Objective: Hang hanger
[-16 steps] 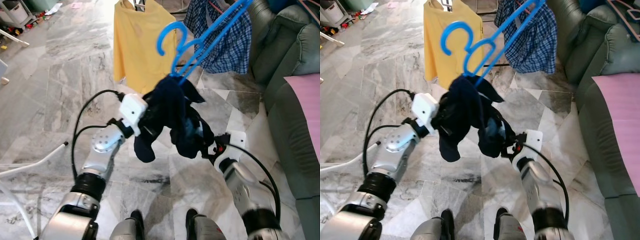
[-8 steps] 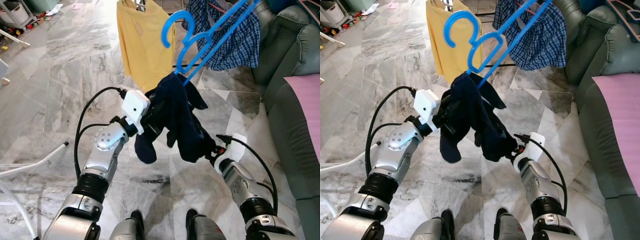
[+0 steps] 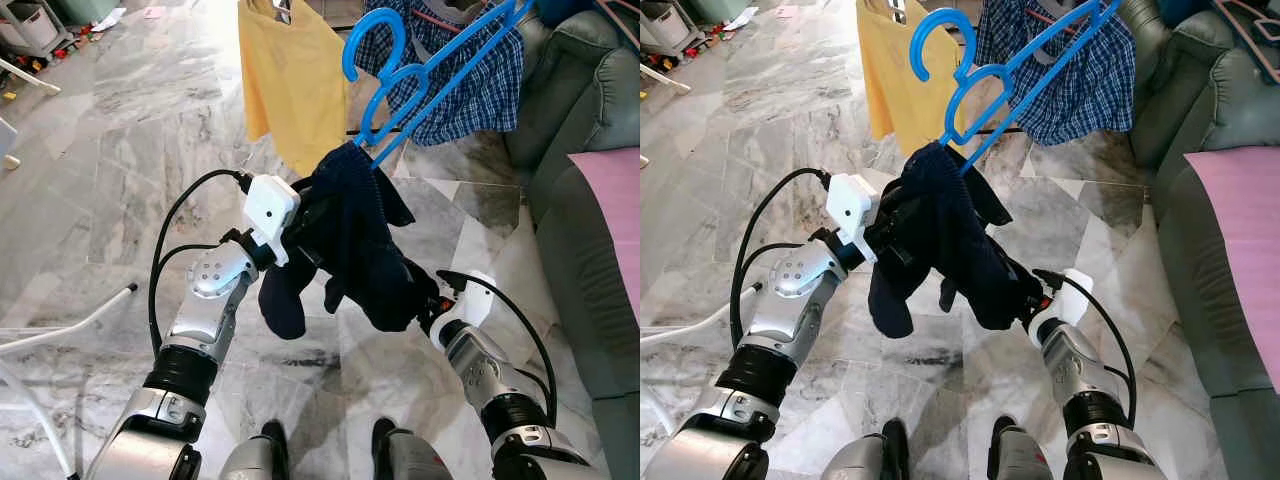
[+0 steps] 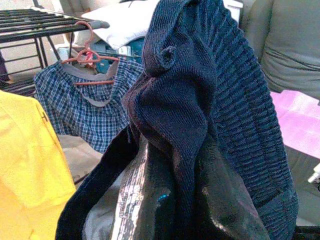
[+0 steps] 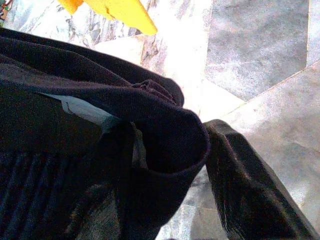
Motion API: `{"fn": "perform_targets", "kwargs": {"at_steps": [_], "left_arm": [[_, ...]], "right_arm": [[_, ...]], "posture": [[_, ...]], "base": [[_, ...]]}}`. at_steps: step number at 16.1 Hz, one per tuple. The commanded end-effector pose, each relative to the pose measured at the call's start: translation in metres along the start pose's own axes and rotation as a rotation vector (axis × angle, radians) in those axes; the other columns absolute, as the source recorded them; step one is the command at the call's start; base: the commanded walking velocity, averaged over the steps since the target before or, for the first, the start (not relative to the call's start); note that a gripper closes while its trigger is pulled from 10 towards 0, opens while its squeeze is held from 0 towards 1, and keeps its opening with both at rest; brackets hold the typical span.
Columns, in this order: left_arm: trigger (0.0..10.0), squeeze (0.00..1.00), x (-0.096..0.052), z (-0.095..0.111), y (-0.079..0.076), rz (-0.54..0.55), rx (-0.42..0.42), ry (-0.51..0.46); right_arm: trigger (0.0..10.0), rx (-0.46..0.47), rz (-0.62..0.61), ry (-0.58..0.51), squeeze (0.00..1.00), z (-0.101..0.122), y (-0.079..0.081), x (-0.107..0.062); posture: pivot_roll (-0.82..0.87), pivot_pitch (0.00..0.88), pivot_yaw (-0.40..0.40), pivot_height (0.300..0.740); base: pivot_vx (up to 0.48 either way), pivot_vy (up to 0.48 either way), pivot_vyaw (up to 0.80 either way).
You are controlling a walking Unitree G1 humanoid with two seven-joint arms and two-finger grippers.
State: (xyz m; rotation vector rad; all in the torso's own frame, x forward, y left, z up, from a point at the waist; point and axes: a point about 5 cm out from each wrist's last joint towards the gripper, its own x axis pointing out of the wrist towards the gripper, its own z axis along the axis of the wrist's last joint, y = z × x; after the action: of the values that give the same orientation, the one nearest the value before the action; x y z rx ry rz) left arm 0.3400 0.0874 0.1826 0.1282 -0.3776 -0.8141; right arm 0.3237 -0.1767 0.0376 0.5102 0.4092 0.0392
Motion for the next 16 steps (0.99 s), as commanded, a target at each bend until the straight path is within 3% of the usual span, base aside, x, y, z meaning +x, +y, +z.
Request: {"fn": "perform_targets", "kwargs": {"at_steps": [1, 12, 14, 16], "left_arm": [[0.0, 0.00, -0.001, 0.016, 0.007, 0.025, 0.018, -0.083], [0.0, 0.00, -0.001, 0.017, 0.007, 0.024, 0.016, -0.081], [0.0, 0.00, -0.008, 0.007, 0.009, 0.033, 0.028, -0.039], [0.0, 0.00, -0.012, 0.002, 0.011, 0.043, 0.031, -0.021]], "right_arm": [[0.0, 0.024, -0.041, 0.043, 0.00, -0.013, -0.010, -0.004], [0.0, 0.027, -0.037, 0.042, 0.00, -0.013, -0.010, -0.004], [0.0, 0.012, -0.141, -0.146, 0.00, 0.027, -0.035, -0.012], [0.0, -0.037, -0.179, -0.188, 0.00, 0.041, -0.041, -0.015]], "posture": [[-0.09, 0.266, 0.084, 0.740], [-0.09, 0.265, 0.084, 0.740], [-0.10, 0.265, 0.074, 0.740], [-0.10, 0.264, 0.073, 0.740]], "base": [[0.000, 0.000, 0.00], [0.000, 0.000, 0.00], [0.000, 0.000, 0.00], [0.000, 0.000, 0.00]]}}
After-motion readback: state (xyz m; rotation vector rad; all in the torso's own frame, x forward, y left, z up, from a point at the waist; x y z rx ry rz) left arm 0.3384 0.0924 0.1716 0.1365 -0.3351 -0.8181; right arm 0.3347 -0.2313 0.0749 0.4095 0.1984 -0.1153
